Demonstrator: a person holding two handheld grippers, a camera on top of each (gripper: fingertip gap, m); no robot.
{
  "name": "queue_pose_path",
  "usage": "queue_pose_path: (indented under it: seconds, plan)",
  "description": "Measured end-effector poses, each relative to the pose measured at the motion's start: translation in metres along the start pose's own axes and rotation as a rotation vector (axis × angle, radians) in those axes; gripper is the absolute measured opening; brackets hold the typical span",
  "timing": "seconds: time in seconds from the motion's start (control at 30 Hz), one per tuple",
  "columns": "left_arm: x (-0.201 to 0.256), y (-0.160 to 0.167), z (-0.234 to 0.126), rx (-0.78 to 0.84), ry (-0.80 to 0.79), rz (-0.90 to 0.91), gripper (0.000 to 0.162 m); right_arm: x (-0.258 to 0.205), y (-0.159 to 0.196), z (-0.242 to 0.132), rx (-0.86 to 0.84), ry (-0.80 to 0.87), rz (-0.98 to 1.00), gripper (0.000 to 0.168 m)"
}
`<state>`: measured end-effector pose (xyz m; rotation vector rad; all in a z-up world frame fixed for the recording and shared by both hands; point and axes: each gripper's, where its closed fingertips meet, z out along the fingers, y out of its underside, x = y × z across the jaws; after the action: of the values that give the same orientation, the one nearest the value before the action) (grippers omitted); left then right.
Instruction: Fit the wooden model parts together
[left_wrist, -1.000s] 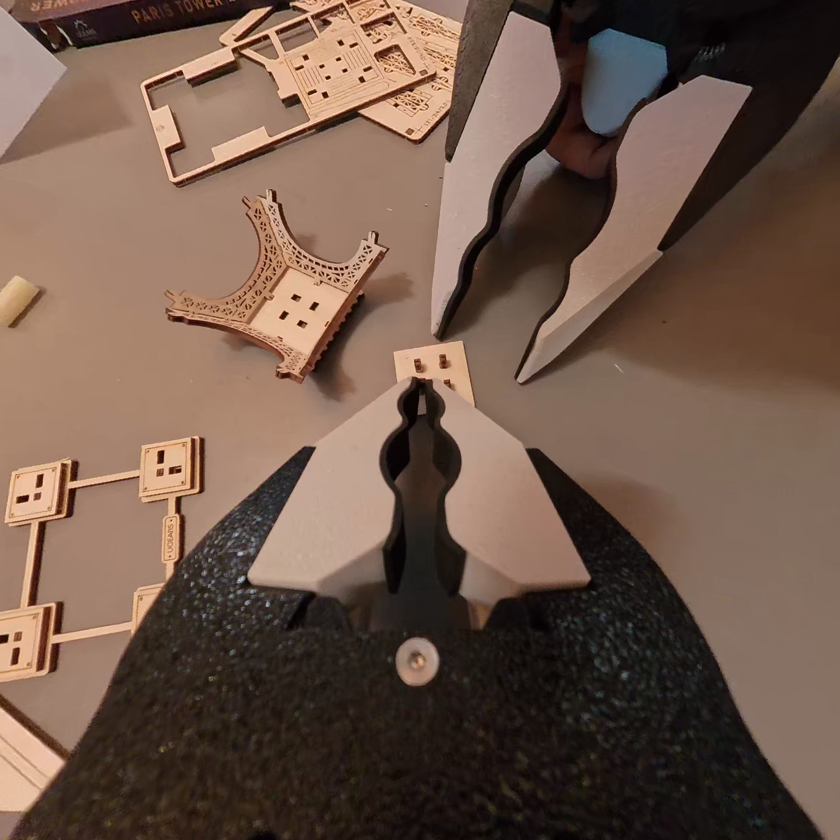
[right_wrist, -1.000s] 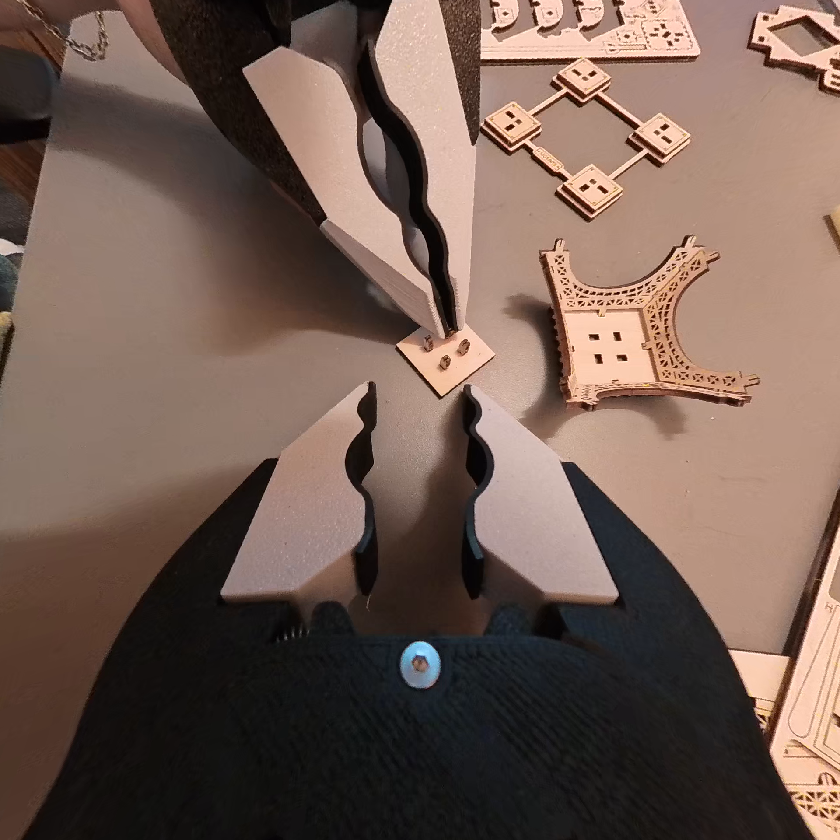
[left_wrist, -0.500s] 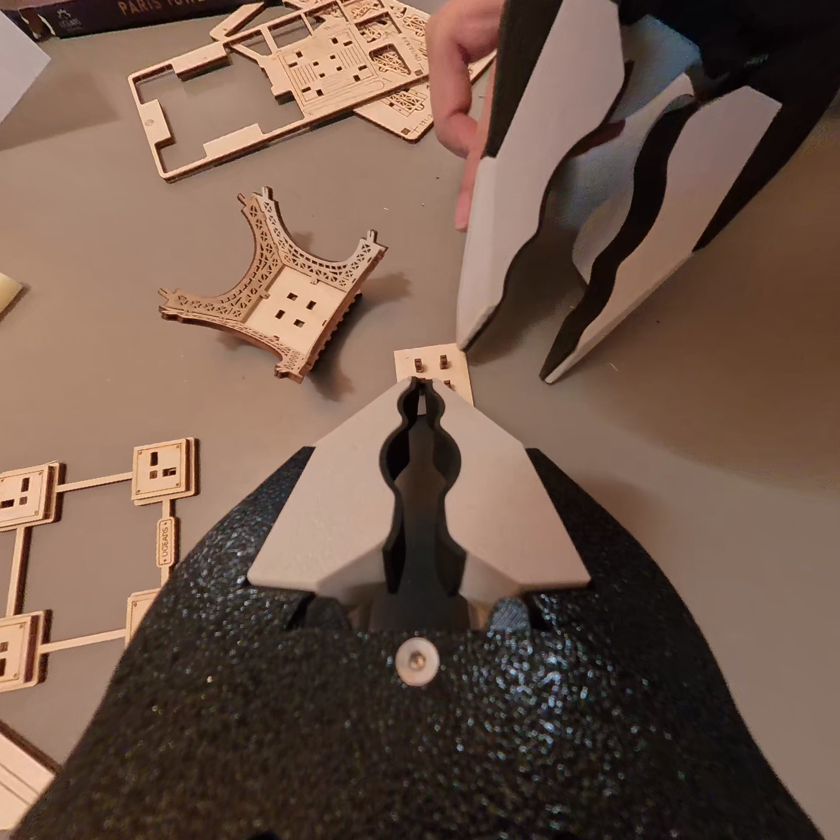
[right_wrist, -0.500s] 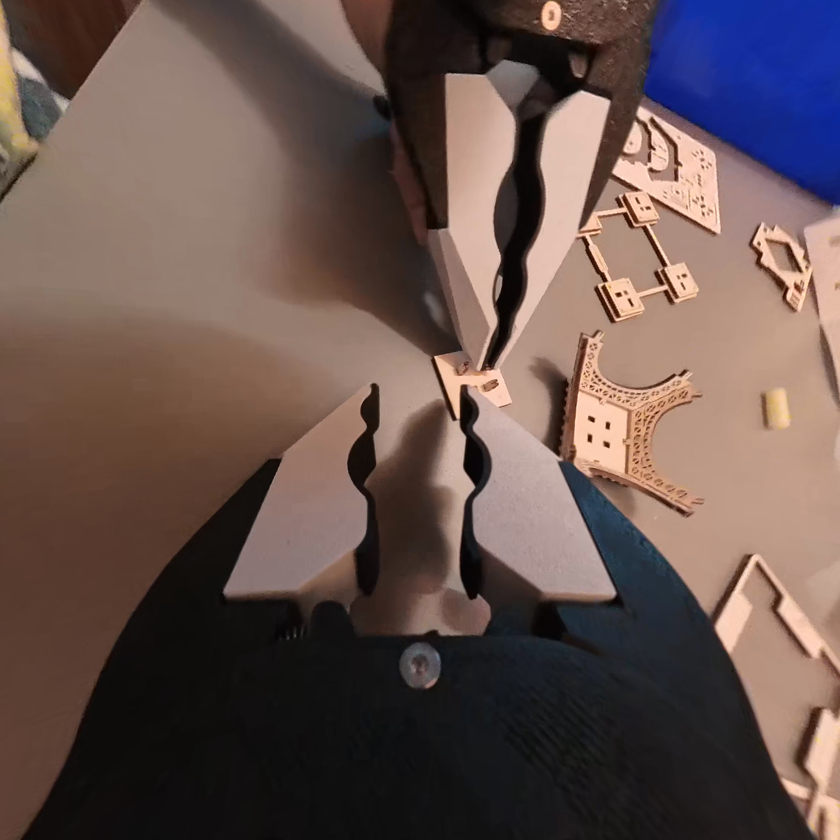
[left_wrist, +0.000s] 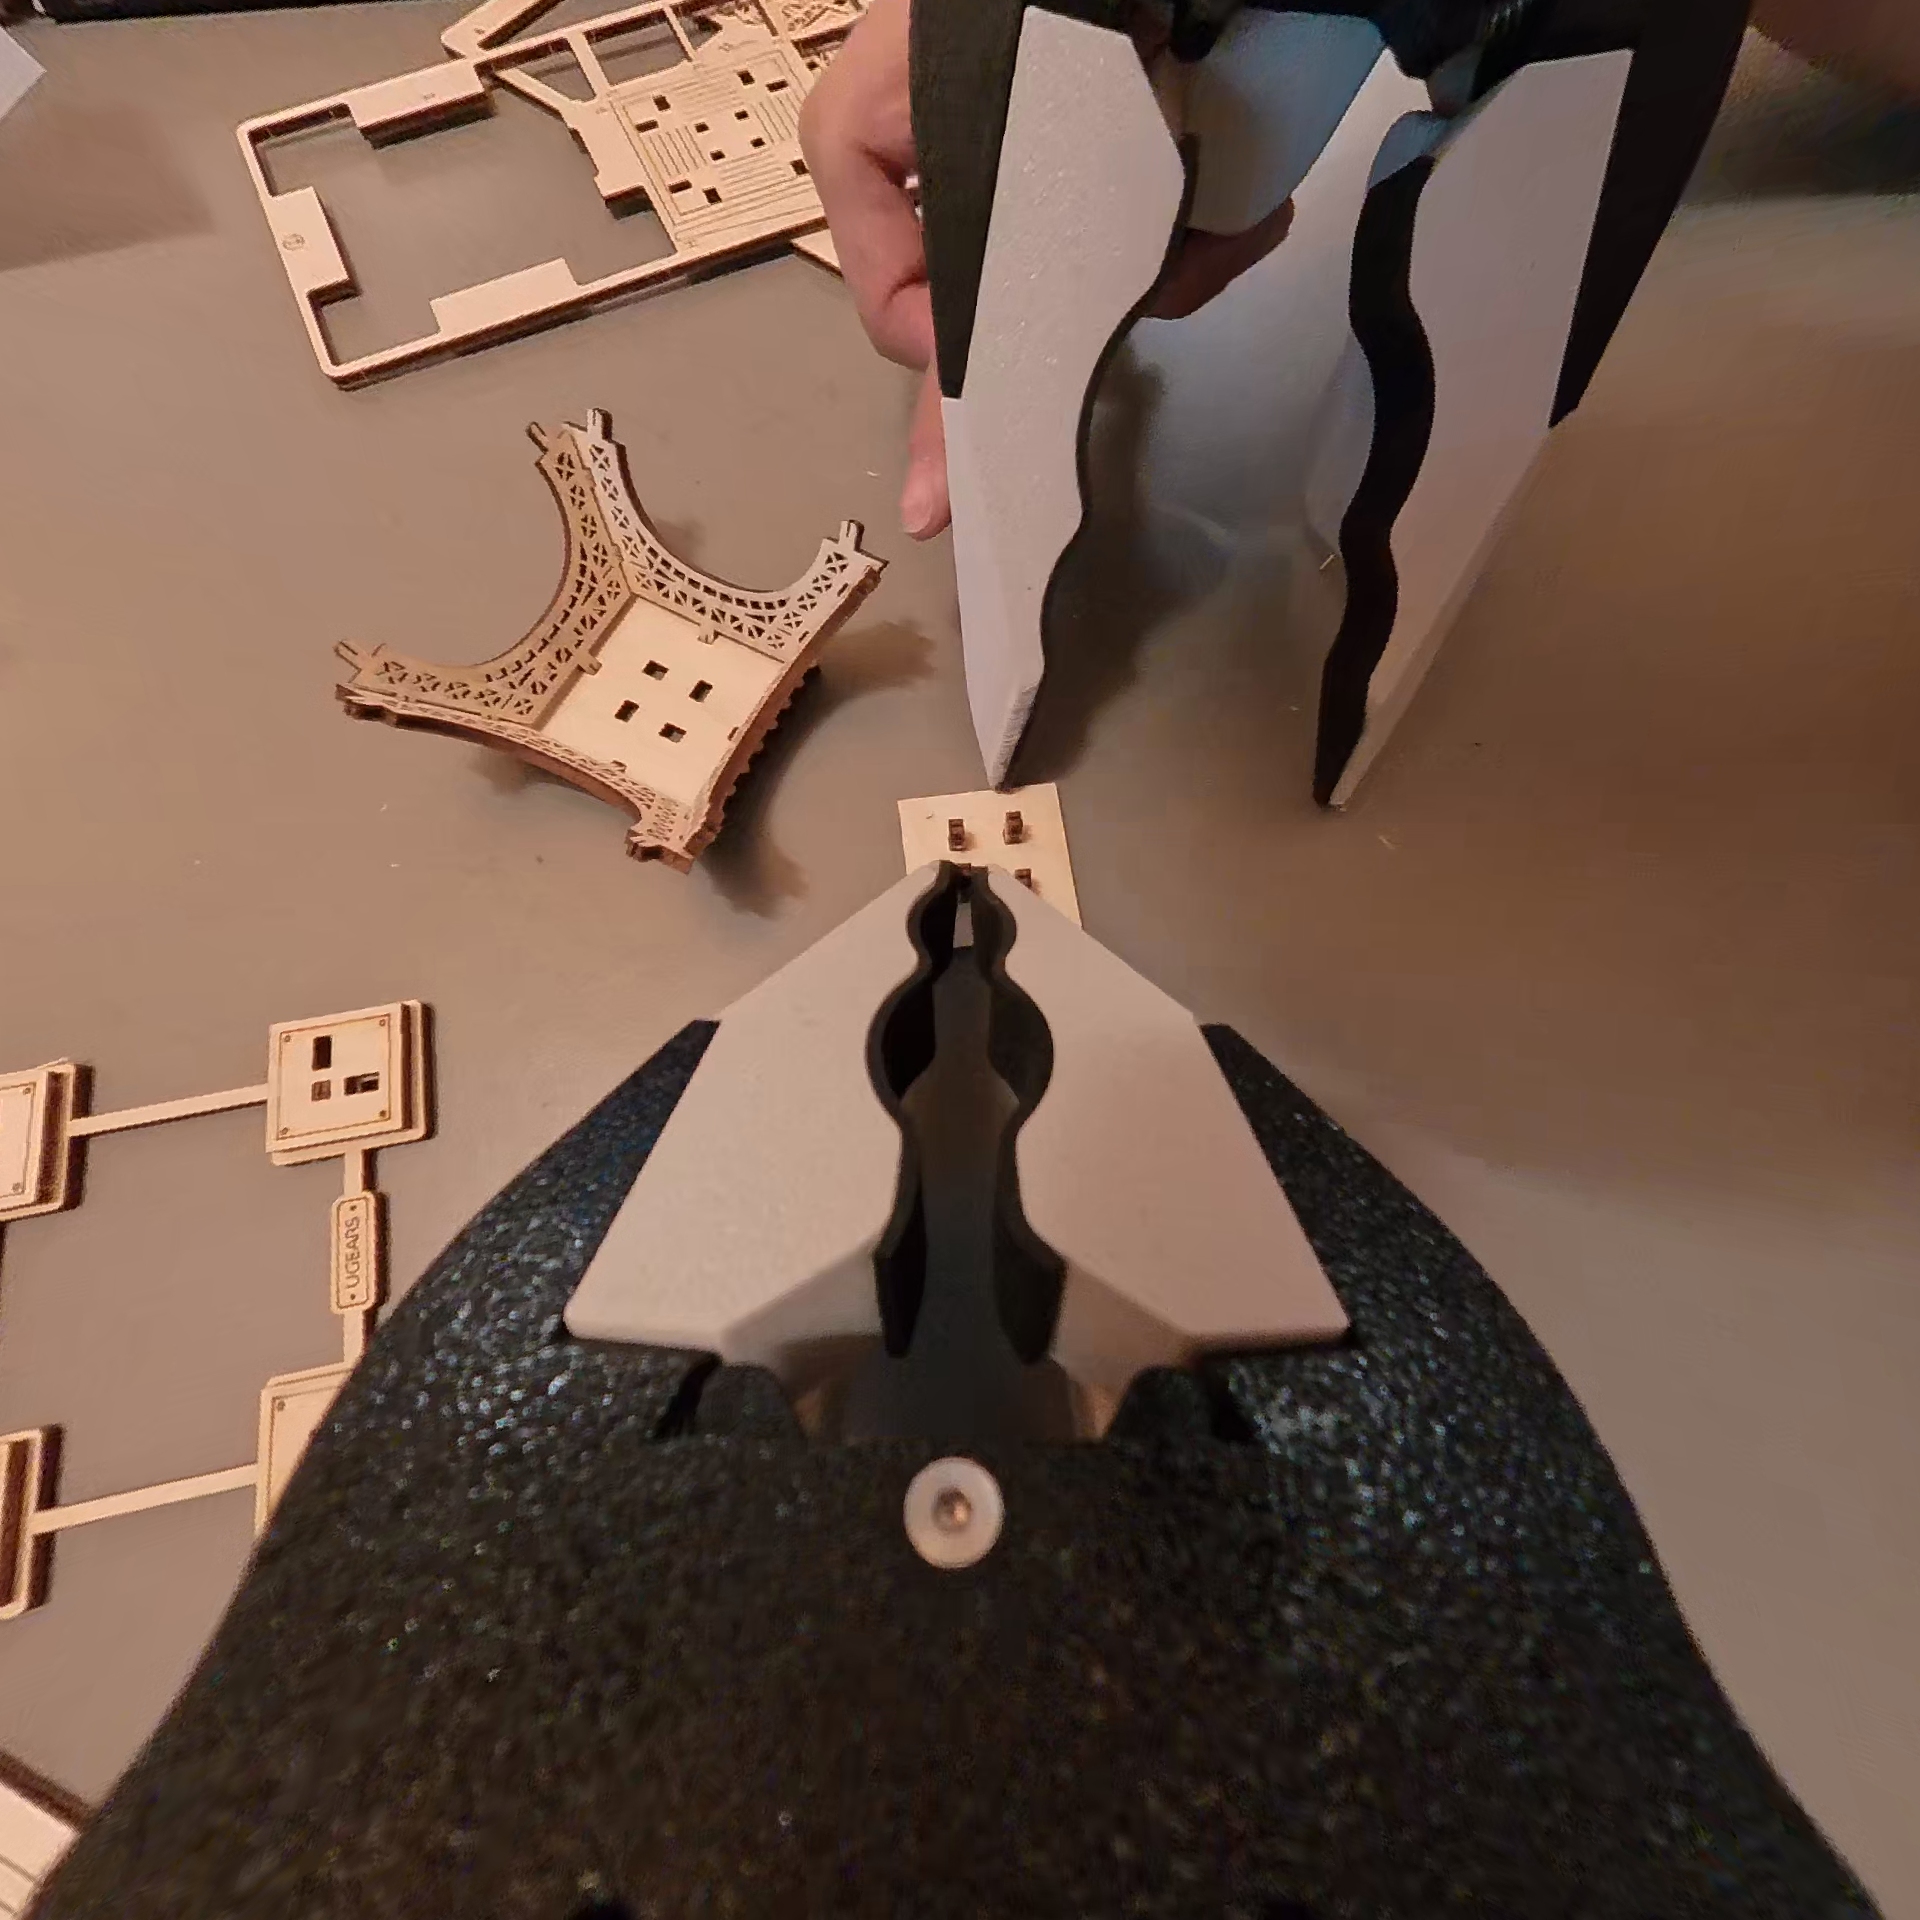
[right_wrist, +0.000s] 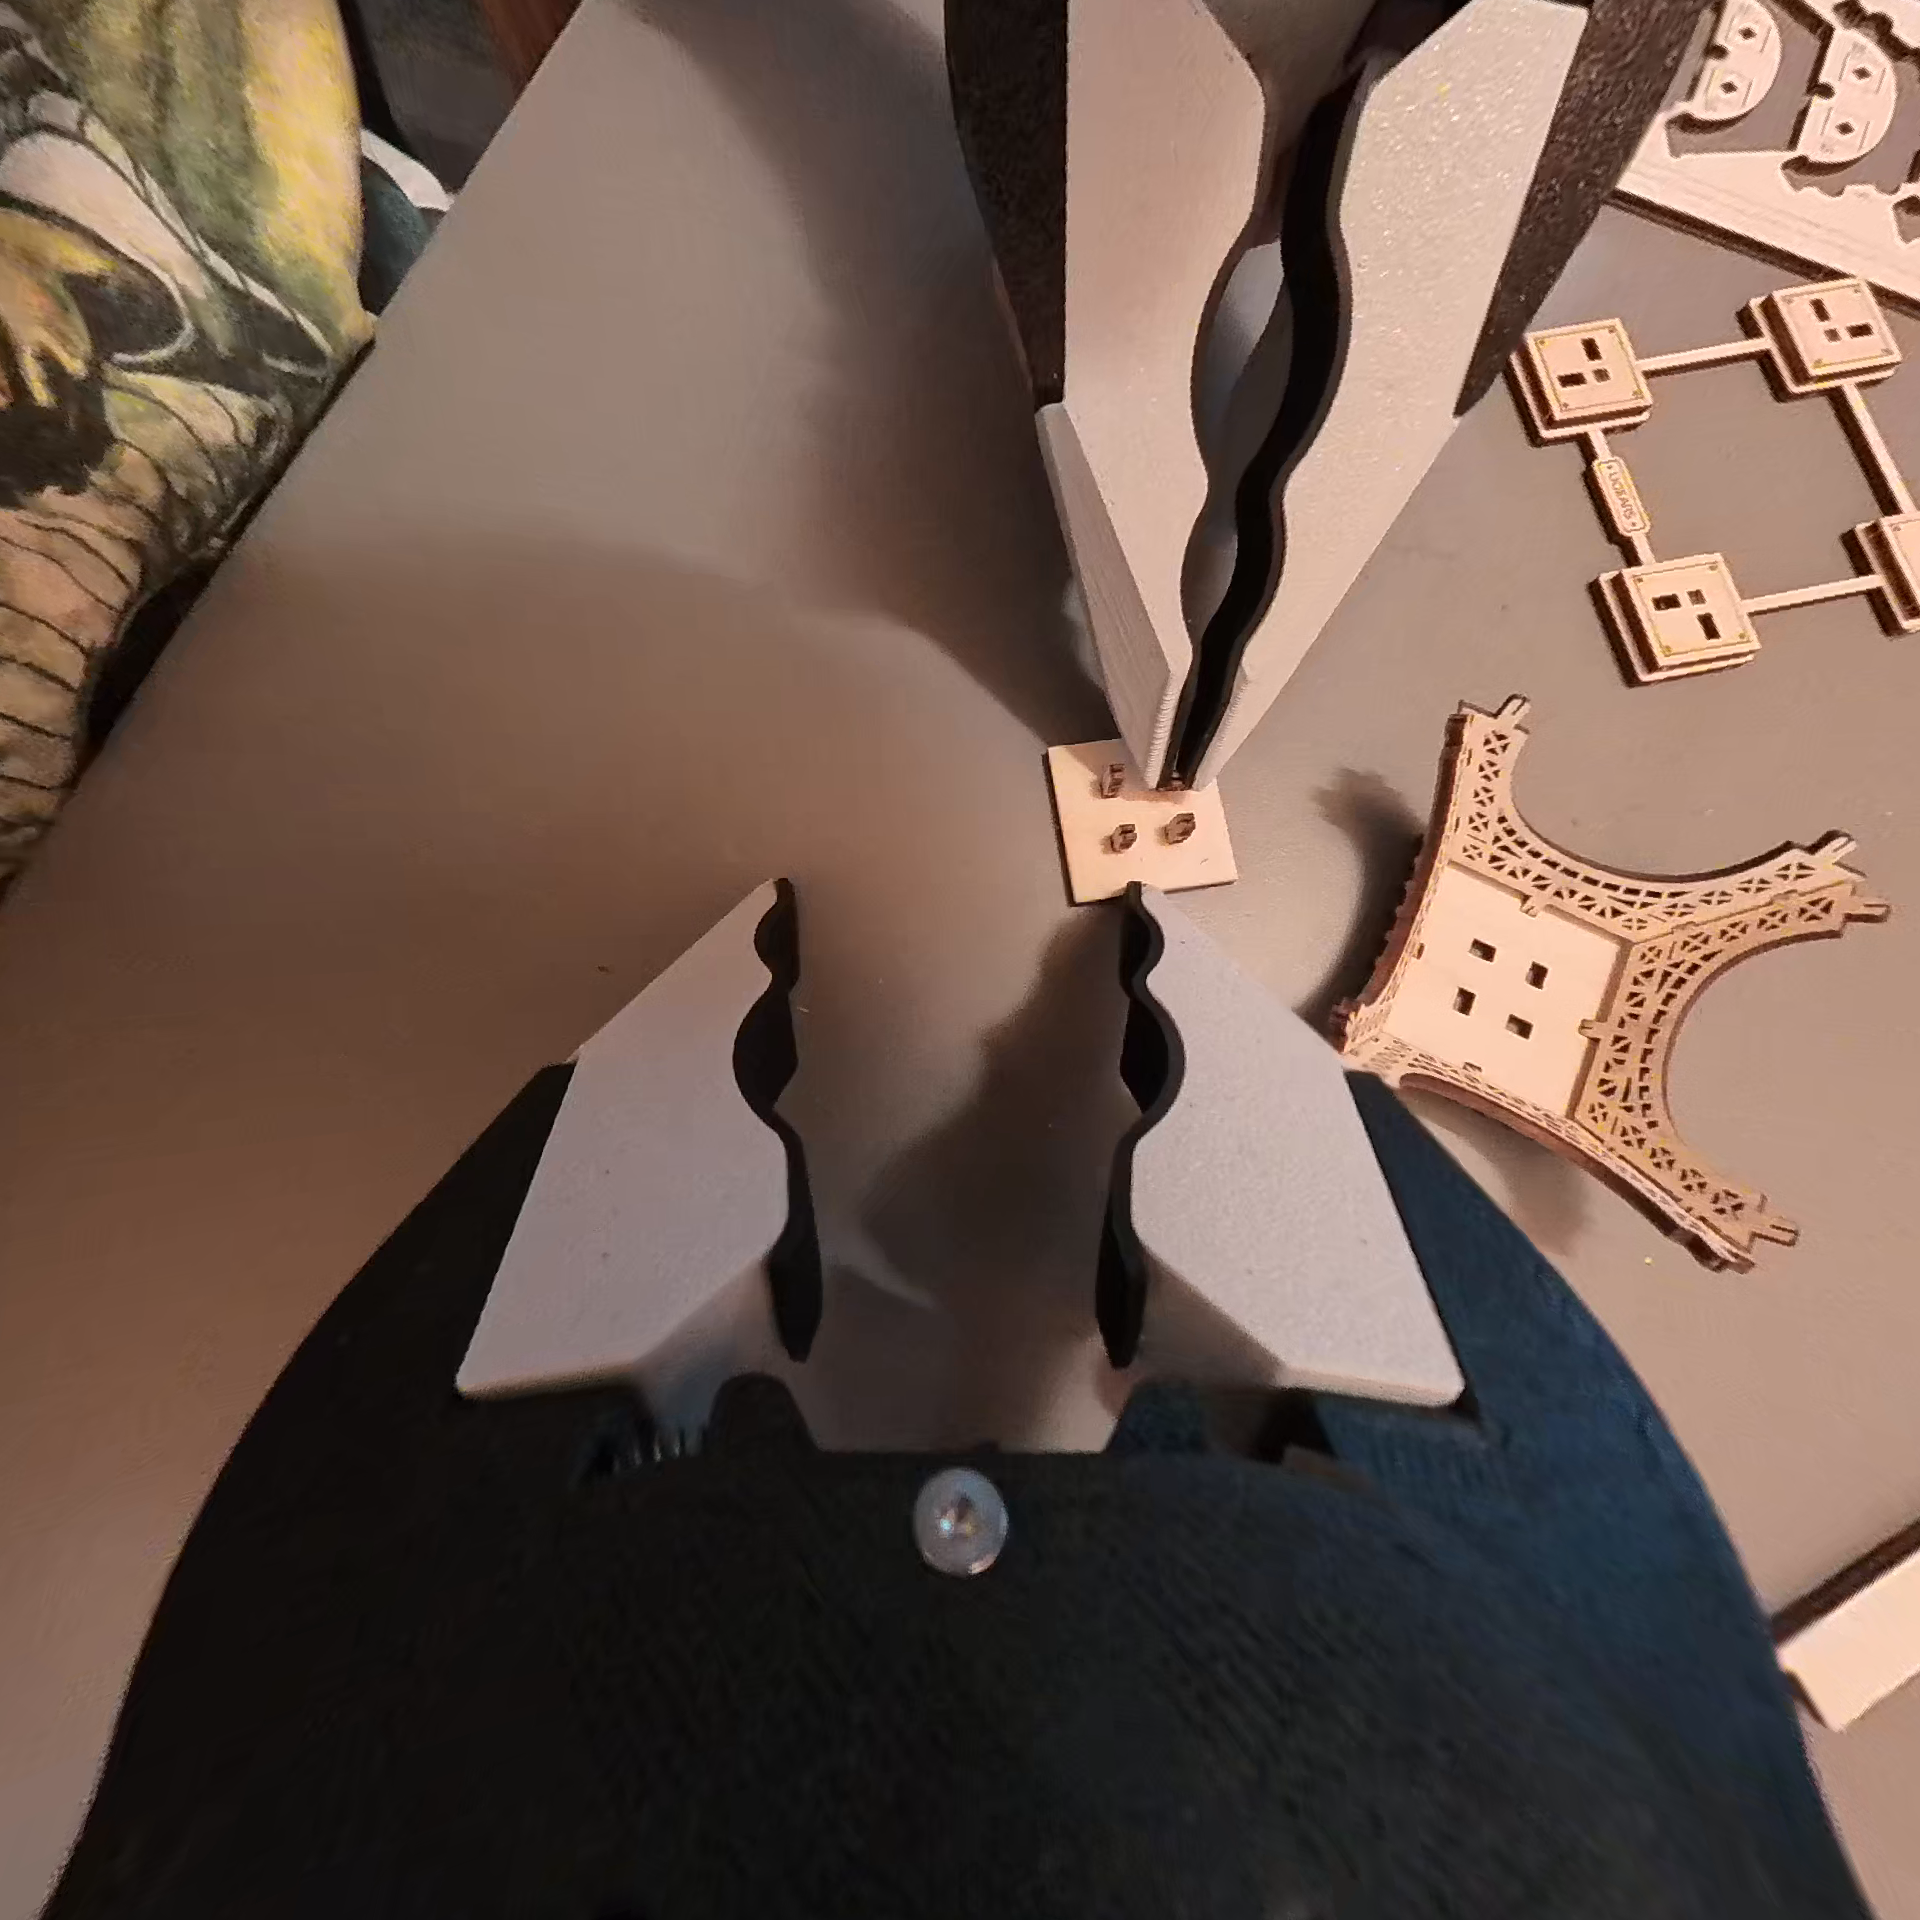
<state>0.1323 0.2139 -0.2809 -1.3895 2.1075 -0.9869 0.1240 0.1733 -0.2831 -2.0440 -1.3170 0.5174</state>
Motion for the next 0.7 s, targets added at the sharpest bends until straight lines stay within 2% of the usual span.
queue_pose_path:
  seconds: [0.2, 0.47, 0.7]
  plan:
    - [0.0003, -0.0001, -0.0001, 0.0, 0.014, -0.012, 0.0, -0.0005, -0.0063, -0.0011, 0.01, -0.007, -0.083, 0.057]
    - [0.0004, -0.0002, -0.0004, 0.001, -0.02, 0.03, 0.0, -0.0014, -0.0043, 0.0016, -0.009, -0.023, -0.033, 0.056]
    - [-0.0002, 0.0001, -0.0011, 0.004, -0.046, 0.063, 0.001, -0.0017, -0.0063, 0.0021, 0.085, 0.012, 0.031, 0.057]
